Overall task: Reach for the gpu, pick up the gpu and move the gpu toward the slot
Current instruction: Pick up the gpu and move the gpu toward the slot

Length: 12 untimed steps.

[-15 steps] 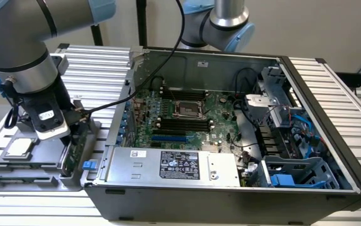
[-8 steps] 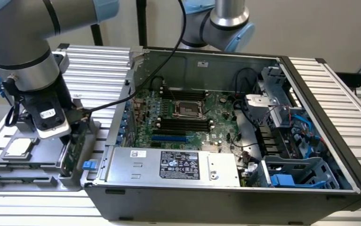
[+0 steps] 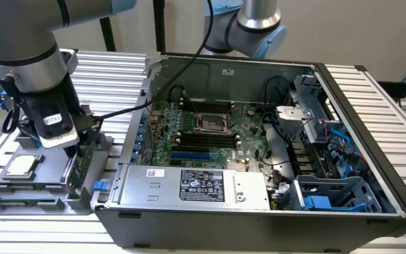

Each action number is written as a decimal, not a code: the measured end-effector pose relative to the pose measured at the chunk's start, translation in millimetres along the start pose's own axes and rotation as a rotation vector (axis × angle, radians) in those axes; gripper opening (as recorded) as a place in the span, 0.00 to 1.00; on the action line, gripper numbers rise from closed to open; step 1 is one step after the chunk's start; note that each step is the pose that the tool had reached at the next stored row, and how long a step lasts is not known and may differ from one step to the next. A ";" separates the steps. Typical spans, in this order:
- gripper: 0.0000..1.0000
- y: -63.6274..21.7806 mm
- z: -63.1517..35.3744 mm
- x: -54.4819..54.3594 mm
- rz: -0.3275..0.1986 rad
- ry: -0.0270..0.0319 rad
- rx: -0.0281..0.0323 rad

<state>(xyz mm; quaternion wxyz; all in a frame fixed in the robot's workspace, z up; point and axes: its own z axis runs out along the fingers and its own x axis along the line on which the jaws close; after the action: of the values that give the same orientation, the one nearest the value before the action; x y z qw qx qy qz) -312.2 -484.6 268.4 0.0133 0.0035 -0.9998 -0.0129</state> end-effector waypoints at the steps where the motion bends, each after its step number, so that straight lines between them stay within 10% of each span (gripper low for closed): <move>1: 0.26 0.1 -3.8 -0.6 0.000 0.0023 0.0000; 12: 0.26 1.3 -53.5 -12.8 0.000 0.0195 0.0000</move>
<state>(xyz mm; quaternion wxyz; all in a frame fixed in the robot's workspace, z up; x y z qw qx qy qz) -298.0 -484.6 321.5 0.0230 0.0034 -0.9996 -0.0129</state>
